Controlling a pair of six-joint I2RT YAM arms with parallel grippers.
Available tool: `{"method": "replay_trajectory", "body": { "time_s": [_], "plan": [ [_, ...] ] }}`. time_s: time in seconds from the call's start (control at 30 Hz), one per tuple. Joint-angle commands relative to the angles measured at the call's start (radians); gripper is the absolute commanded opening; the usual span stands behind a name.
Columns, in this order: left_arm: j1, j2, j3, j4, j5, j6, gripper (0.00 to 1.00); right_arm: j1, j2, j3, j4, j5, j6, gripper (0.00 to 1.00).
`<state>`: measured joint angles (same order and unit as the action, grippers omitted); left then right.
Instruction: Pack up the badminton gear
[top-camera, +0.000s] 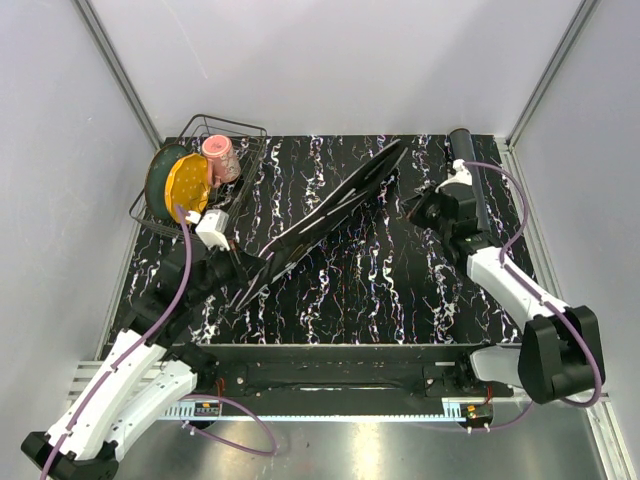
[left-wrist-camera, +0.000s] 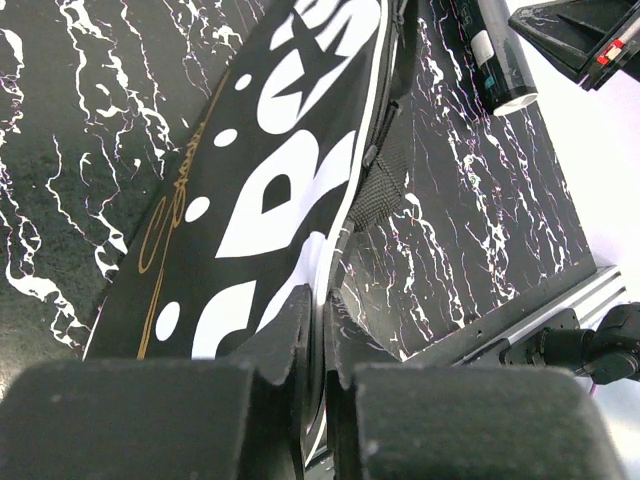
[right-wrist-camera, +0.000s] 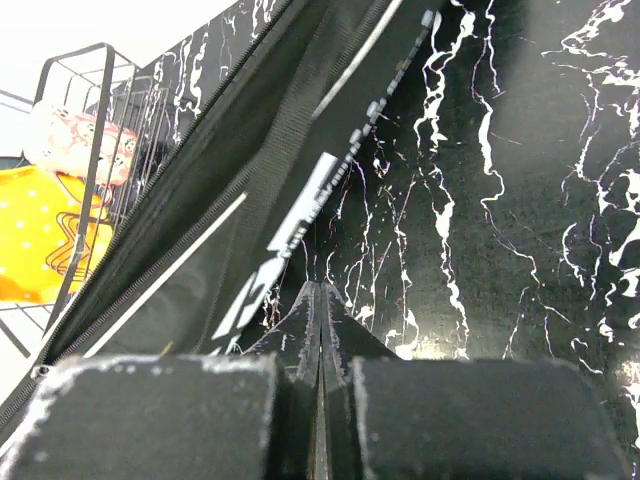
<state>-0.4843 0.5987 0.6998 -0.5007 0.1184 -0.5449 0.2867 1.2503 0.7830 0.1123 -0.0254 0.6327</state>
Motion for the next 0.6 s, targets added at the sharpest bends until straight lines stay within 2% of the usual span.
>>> {"method": "replay_trajectory", "body": {
  "time_s": [0.0, 0.03, 0.1, 0.13, 0.2, 0.27, 0.33, 0.4, 0.57],
  "plan": [
    [0.013, 0.004, 0.036, -0.003, -0.046, -0.003, 0.0, -0.018, 0.034, 0.062, 0.059, -0.271, -0.088, 0.0],
    [0.013, 0.006, 0.036, 0.002, -0.024, 0.008, 0.0, -0.018, 0.047, 0.052, 0.091, -0.41, -0.082, 0.0],
    [0.012, 0.012, 0.035, 0.01, -0.013, 0.025, 0.0, -0.011, 0.067, 0.073, 0.079, -0.541, -0.088, 0.04],
    [0.013, 0.012, 0.033, 0.014, 0.009, 0.029, 0.0, 0.0, 0.078, 0.088, 0.064, -0.577, -0.105, 0.19],
    [0.012, 0.016, 0.029, 0.028, 0.032, 0.036, 0.0, 0.047, 0.121, 0.165, -0.008, -0.655, -0.197, 0.33],
    [0.012, 0.018, 0.032, 0.03, 0.046, 0.036, 0.0, 0.075, 0.156, 0.253, -0.106, -0.663, -0.313, 0.48],
    [0.013, 0.016, 0.035, 0.028, 0.047, 0.037, 0.0, 0.088, 0.205, 0.303, -0.178, -0.725, -0.359, 0.49],
    [0.012, 0.012, 0.033, 0.028, 0.049, 0.036, 0.0, 0.094, 0.244, 0.335, -0.161, -0.801, -0.393, 0.54],
    [0.012, 0.015, 0.038, 0.031, 0.07, 0.031, 0.0, 0.135, 0.362, 0.479, -0.301, -0.832, -0.485, 0.51]
  ]
}}
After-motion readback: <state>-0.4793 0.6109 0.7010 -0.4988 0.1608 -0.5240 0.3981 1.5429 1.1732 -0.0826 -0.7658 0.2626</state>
